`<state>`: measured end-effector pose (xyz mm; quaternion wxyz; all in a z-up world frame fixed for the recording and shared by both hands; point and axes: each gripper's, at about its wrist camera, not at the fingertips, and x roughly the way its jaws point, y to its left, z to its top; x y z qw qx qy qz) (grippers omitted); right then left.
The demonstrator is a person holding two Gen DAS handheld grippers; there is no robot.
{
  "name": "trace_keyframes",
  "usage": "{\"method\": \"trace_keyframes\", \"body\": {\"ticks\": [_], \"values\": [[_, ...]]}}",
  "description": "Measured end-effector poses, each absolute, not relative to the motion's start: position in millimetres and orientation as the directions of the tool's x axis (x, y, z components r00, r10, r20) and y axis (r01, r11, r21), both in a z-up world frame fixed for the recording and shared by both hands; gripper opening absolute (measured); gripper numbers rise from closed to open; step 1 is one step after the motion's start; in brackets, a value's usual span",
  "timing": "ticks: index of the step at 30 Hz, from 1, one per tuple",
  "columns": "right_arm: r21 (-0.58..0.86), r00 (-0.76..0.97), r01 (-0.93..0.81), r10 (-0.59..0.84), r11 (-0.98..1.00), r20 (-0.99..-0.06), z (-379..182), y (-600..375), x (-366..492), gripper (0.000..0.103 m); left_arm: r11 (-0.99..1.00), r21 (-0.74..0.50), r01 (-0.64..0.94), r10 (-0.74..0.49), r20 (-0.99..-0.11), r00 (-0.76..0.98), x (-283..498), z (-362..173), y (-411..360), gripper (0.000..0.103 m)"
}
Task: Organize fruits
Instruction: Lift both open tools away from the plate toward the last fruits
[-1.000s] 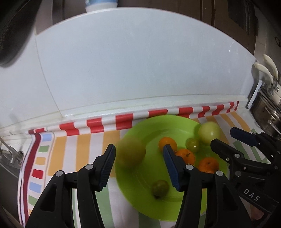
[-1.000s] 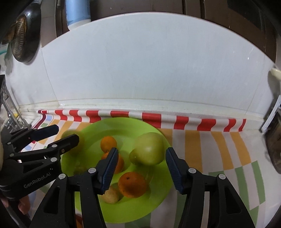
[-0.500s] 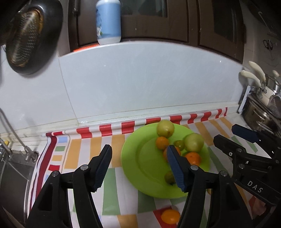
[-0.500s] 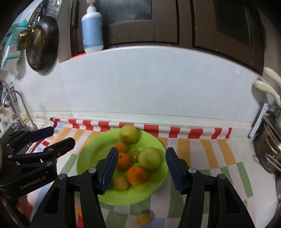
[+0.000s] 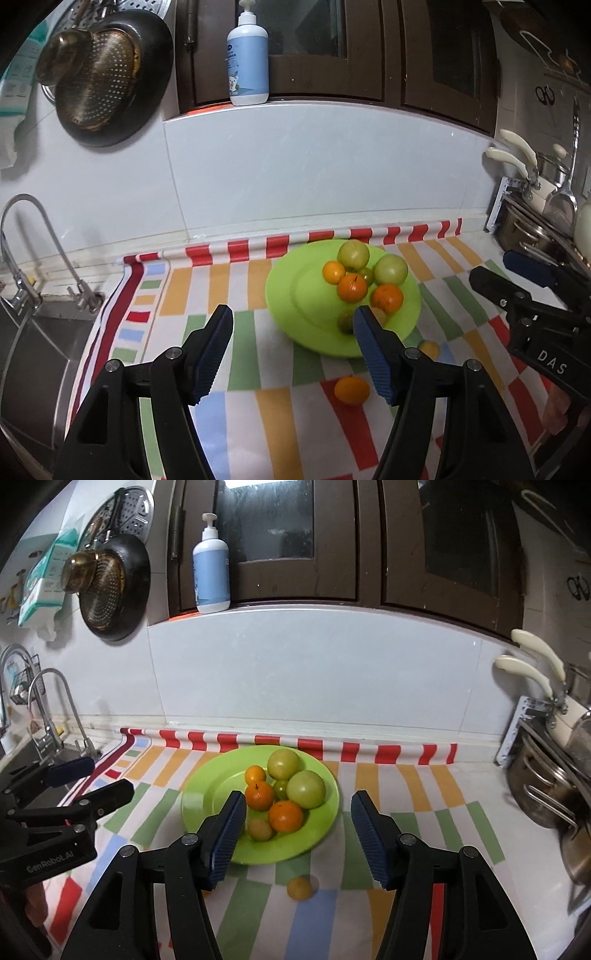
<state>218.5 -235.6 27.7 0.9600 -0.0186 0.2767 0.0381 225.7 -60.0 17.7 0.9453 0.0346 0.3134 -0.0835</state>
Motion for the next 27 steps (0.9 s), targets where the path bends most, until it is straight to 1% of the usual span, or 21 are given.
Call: {"method": "trace_keyframes", "body": {"ticks": [6,9,19,27], "values": [[-0.054,0.842,-0.090,0.047,0.994,-0.538,22.1,-234.7,194.6,0.060,0.982,0.038,0.183,-0.124,-0.600,0.791,203.1,7.6,-60.2,0.069],[-0.078,0.838,-0.094,0.036,0.993,-0.545,16.8,-234.6,185.7,0.060,0.980,0.034,0.198,-0.135,-0.616,0.776,195.2,-1.6,-63.1,0.069],[-0.034,0.750,-0.087,0.043,0.996,-0.660,-24.3,-246.3,171.8,0.060,0.968,0.042,0.248,-0.151,-0.689,0.709,177.8,-38.4,-72.4,0.069],[-0.015,0.682,-0.082,0.045,0.997,-0.730,-58.6,-253.1,180.8,0.060,0.958,0.066,0.281,-0.143,-0.738,0.660,188.4,-69.4,-84.3,0.069]]}}
